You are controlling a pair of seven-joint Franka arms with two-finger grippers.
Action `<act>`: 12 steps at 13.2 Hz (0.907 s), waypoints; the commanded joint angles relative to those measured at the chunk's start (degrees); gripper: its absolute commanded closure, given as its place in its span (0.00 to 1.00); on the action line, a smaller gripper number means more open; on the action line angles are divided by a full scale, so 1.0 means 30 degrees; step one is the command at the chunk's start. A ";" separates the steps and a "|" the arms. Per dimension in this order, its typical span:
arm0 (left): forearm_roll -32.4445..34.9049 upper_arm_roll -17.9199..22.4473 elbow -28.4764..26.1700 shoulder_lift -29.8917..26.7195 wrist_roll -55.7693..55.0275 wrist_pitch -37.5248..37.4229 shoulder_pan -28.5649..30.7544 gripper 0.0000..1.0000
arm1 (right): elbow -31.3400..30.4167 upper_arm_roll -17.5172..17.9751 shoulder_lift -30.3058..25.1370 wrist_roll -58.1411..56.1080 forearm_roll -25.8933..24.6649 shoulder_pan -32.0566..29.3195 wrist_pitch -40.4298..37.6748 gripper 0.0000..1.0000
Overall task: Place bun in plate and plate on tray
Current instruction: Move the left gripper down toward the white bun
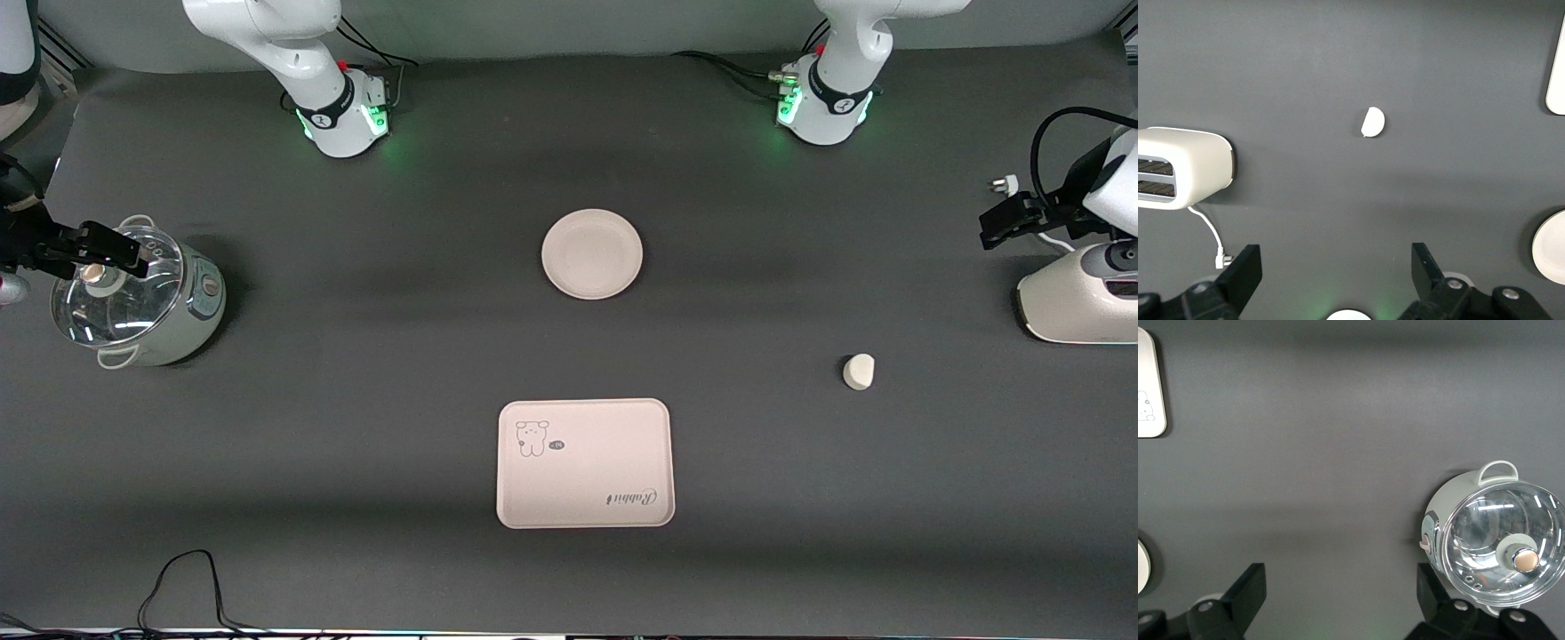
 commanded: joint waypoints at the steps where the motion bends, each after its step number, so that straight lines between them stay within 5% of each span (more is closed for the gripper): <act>1: -0.0265 0.0289 0.0378 0.0266 -0.0251 -0.0538 -0.0579 0.00 | -0.0211 -0.0166 -0.0335 -0.0763 -0.0203 0.0145 -0.0157 0.00; 12: -0.0089 0.0173 0.0144 0.8085 0.0891 0.3734 -0.0726 0.00 | -0.0211 -0.0166 -0.0335 -0.0765 -0.0203 0.0145 -0.0157 0.00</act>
